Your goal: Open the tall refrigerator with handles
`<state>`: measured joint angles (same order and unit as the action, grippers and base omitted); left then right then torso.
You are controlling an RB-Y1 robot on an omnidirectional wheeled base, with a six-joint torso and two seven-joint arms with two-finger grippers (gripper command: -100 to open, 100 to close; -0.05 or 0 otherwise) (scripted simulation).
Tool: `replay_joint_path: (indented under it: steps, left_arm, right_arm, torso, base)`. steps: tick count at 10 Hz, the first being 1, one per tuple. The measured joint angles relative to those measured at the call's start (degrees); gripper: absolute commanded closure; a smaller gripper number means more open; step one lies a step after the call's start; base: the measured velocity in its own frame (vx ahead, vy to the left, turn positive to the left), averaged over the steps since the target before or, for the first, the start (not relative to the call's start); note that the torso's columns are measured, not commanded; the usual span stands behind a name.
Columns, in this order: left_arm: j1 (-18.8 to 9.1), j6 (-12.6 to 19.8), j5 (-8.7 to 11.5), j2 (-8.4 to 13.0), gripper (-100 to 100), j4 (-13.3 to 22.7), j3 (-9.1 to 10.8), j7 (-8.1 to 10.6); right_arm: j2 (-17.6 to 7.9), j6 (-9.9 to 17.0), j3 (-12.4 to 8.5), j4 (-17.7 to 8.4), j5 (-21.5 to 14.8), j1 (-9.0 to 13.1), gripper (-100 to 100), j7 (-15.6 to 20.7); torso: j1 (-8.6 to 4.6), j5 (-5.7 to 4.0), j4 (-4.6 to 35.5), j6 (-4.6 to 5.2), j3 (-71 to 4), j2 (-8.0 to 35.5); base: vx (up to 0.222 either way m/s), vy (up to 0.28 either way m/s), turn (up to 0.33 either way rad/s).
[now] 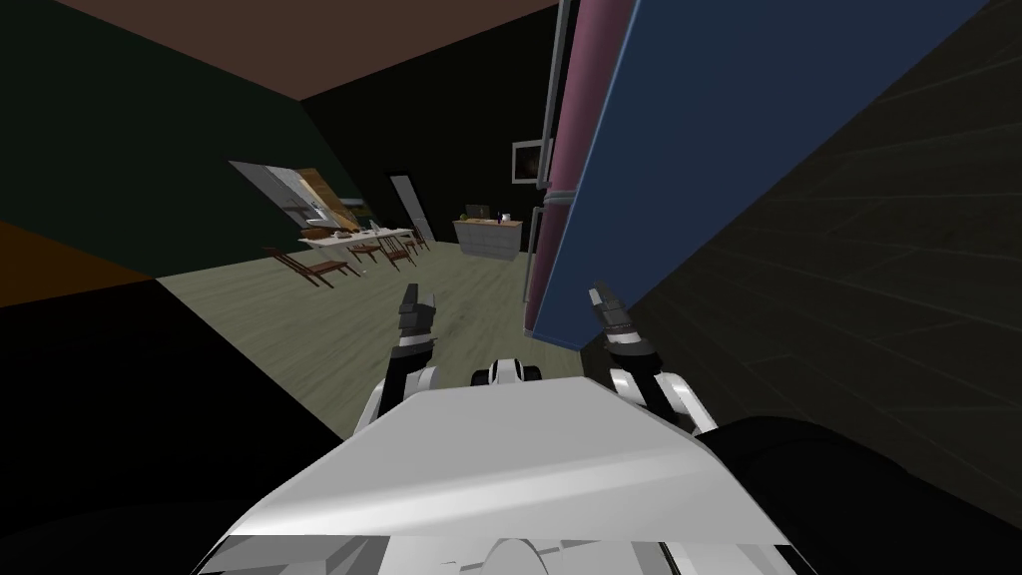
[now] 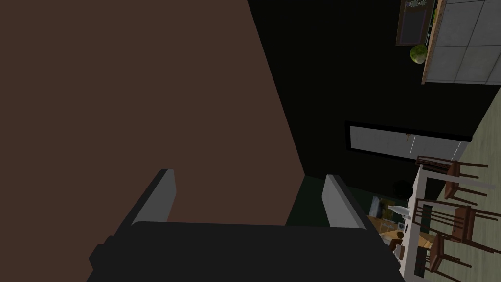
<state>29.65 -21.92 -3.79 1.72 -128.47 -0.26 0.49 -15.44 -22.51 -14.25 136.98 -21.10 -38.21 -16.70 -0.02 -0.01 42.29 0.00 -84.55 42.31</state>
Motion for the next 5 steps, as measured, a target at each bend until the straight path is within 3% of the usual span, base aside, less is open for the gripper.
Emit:
replay_joint_path:
  steps: [5]
  left_arm:
    - [0.00,0.00,0.00,0.00,0,0.00,0.00,0.00]
  right_arm:
    - [-4.34,0.36,-6.95,1.59,-8.24,-4.58,-100,-3.23]
  torso:
    - [0.04,0.01,-0.01,0.00,-0.02,-0.05]
  base:
    - [0.077,0.044,-0.017]
